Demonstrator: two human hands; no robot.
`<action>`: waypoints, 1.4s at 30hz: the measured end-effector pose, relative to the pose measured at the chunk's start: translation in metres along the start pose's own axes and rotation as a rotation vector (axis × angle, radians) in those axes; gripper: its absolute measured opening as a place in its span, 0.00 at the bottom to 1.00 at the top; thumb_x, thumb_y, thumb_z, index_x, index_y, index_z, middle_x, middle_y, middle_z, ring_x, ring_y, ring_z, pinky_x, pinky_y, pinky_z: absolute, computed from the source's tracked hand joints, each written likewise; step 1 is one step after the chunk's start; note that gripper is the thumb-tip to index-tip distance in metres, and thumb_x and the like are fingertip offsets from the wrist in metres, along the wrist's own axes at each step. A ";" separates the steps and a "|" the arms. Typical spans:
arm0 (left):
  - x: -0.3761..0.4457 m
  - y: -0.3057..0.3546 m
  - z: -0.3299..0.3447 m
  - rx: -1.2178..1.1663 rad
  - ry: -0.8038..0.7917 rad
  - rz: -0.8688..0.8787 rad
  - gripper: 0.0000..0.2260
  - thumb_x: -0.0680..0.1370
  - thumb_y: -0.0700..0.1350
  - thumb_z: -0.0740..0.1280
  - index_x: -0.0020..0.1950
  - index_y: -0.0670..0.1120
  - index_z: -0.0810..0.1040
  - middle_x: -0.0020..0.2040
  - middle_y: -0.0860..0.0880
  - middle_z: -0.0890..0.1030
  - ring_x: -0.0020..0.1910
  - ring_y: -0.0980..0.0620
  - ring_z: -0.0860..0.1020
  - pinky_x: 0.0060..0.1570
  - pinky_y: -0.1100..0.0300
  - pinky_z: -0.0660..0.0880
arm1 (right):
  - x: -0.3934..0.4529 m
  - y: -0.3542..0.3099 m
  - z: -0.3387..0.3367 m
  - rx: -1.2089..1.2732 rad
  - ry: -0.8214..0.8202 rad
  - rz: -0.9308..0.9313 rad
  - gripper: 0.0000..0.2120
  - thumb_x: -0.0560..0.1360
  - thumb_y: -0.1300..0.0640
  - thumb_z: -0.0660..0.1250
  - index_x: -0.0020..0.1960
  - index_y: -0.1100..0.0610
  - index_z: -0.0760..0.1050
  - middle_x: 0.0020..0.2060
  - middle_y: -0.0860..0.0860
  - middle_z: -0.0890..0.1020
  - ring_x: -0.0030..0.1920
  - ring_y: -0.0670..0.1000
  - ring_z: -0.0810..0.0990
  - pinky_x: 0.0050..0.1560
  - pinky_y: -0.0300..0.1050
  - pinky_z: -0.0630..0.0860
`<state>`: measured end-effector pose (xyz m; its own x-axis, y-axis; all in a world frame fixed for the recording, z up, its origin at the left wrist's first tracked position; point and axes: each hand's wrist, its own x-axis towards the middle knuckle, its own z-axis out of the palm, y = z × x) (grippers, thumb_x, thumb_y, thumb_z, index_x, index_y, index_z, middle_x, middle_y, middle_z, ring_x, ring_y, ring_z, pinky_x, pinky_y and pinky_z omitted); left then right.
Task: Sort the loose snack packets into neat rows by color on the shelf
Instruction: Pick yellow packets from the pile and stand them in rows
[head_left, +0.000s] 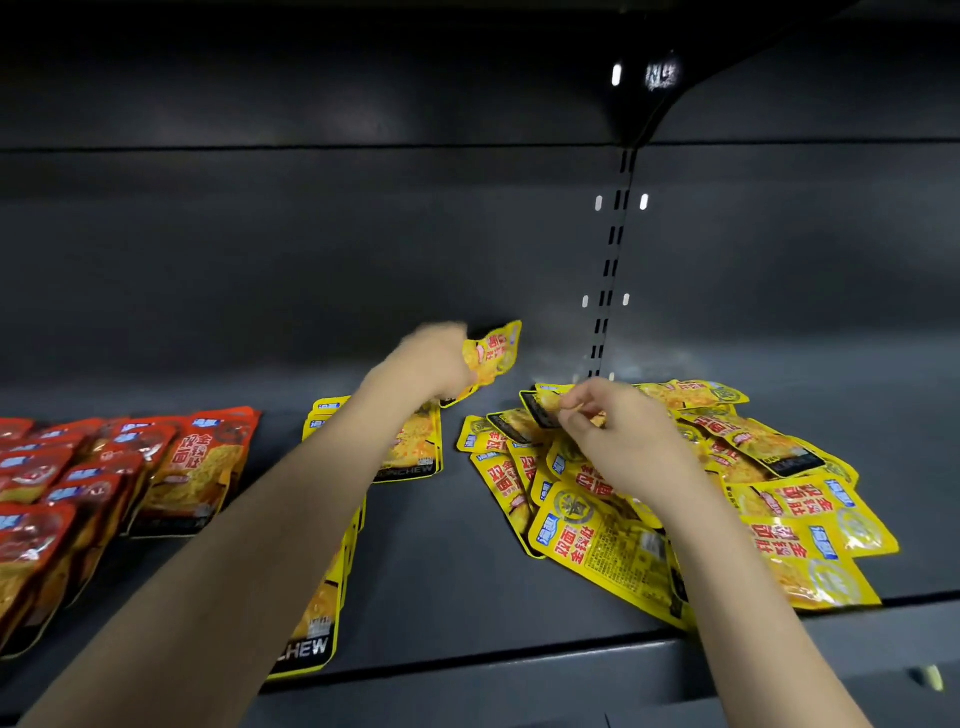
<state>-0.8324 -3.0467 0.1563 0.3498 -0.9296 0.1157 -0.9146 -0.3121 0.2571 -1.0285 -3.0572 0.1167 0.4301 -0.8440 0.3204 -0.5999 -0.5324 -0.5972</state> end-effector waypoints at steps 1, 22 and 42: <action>-0.007 -0.003 -0.003 -0.045 0.031 -0.031 0.20 0.77 0.46 0.67 0.67 0.41 0.69 0.66 0.41 0.72 0.65 0.41 0.71 0.58 0.54 0.70 | 0.005 -0.004 0.001 0.004 -0.015 -0.011 0.04 0.77 0.56 0.64 0.49 0.52 0.77 0.44 0.47 0.77 0.46 0.49 0.74 0.41 0.39 0.62; -0.169 -0.061 0.018 -1.228 0.496 -0.279 0.06 0.77 0.46 0.67 0.53 0.52 0.79 0.45 0.51 0.84 0.43 0.50 0.82 0.44 0.54 0.79 | 0.102 -0.063 0.047 -0.690 -0.869 0.037 0.33 0.57 0.41 0.79 0.56 0.56 0.79 0.53 0.54 0.81 0.51 0.56 0.80 0.57 0.54 0.77; -0.173 -0.057 0.008 -1.413 0.488 -0.250 0.07 0.76 0.39 0.67 0.54 0.46 0.78 0.40 0.55 0.83 0.38 0.58 0.82 0.41 0.57 0.76 | 0.079 -0.060 0.006 -0.157 -0.235 -0.079 0.19 0.72 0.55 0.72 0.61 0.58 0.73 0.50 0.55 0.77 0.52 0.55 0.76 0.41 0.42 0.70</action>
<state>-0.8427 -2.8694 0.1136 0.7522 -0.6404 0.1554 0.0177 0.2554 0.9667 -0.9543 -3.0917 0.1740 0.6135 -0.7709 0.1715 -0.6470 -0.6152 -0.4504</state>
